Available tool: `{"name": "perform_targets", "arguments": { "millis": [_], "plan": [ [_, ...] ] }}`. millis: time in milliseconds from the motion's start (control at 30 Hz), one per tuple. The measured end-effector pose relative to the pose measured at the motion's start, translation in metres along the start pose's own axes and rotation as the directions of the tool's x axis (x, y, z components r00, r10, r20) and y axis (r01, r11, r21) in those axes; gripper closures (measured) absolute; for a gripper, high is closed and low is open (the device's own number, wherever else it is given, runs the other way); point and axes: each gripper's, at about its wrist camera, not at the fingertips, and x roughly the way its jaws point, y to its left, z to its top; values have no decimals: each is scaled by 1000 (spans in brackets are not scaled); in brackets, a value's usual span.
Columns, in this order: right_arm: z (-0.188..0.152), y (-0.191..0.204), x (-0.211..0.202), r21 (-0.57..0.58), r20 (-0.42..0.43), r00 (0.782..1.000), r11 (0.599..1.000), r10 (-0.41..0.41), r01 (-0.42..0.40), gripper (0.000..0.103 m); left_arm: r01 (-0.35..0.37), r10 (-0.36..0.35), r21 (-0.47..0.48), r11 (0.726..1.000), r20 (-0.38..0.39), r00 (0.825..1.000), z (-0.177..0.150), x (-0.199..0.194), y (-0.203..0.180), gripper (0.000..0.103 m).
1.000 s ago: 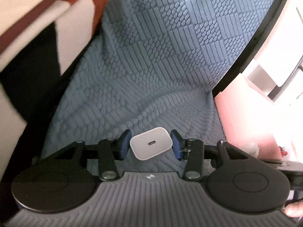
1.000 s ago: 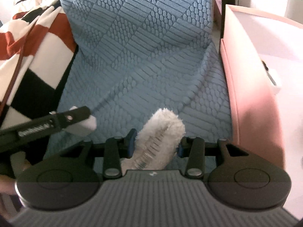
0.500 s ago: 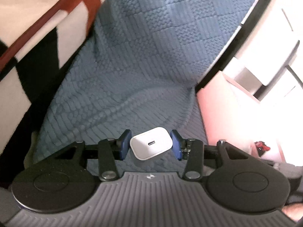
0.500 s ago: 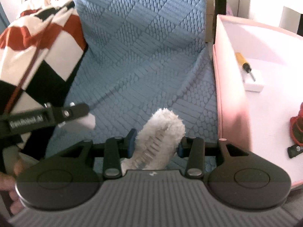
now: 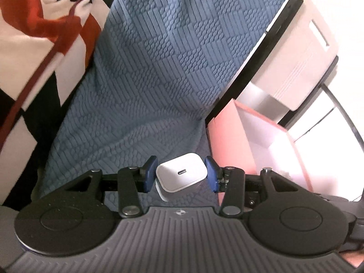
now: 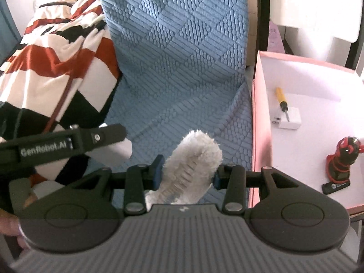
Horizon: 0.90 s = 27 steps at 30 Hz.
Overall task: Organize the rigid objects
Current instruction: 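Lift the brush and charger and carry both over the pink box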
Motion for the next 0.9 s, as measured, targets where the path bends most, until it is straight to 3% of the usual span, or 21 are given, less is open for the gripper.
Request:
{"name": "perform_targets", "arguments": {
  "millis": [567,900],
  "plan": [
    [10,-51,-75,38,72,995,997,-75,72,59,72,-71,85,994,-14,997,6,-18,-64,52],
    [6,-86,-108,55,110,989,994,-104,98,59,135,-130,137,981,-41,991,-4,-10,-126,52]
  ]
}}
